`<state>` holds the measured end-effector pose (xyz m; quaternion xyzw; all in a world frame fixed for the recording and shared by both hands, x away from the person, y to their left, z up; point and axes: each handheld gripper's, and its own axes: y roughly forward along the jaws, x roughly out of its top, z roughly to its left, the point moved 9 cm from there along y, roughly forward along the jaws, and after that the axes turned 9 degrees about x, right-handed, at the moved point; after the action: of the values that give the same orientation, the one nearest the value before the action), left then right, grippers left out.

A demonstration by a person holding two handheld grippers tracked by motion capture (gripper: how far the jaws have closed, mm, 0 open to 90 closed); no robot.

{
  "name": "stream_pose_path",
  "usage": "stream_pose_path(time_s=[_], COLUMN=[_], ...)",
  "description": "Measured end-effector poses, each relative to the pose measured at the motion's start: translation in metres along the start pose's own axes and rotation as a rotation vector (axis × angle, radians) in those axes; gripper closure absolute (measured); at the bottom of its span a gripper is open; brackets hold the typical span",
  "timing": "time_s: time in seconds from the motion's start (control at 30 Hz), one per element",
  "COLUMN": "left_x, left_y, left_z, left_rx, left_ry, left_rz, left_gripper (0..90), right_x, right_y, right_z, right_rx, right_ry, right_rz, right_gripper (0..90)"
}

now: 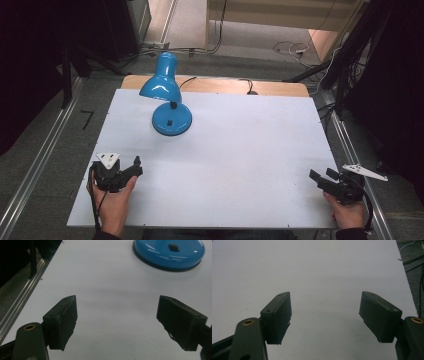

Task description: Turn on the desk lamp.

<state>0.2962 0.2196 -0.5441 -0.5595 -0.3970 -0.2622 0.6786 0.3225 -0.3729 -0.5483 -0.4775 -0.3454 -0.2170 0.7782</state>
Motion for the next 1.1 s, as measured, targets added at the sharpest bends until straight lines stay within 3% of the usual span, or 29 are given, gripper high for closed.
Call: stream_pose_path(time_s=[0.17,0.4,0.67,0.87,1.1], left_x=[0.003,0.005,0.008,0.014,0.018], left_y=[-0.002,-0.003,0.003,0.005,0.008], left_z=[-0.008,-0.015,-0.022,-0.035,-0.042], left_rx=[-0.013,-0.065,-0.078,-0.102,-0.132], left_ry=[0.036,0.010,-0.003,0.018,0.008], left_rz=[-0.015,-0.005,0.011,0.008,0.009], left_gripper=[17.8,17.8,17.7,17.5,17.7], right_x=[0.000,0.000,0.000,0.000,0.000], right_y=[0.000,0.001,0.002,0.002,0.003], right_z=[0.000,0.000,0.001,0.001,0.001], right_rx=[-0.001,-0.007,-0.011,-0.009,-0.007], right_ry=[0.002,-0.008,-0.013,-0.013,-0.011], right_rz=[0.000,0.007,0.005,0.007,0.011], right_gripper=[24.3,24.2,24.2,24.1,24.0])
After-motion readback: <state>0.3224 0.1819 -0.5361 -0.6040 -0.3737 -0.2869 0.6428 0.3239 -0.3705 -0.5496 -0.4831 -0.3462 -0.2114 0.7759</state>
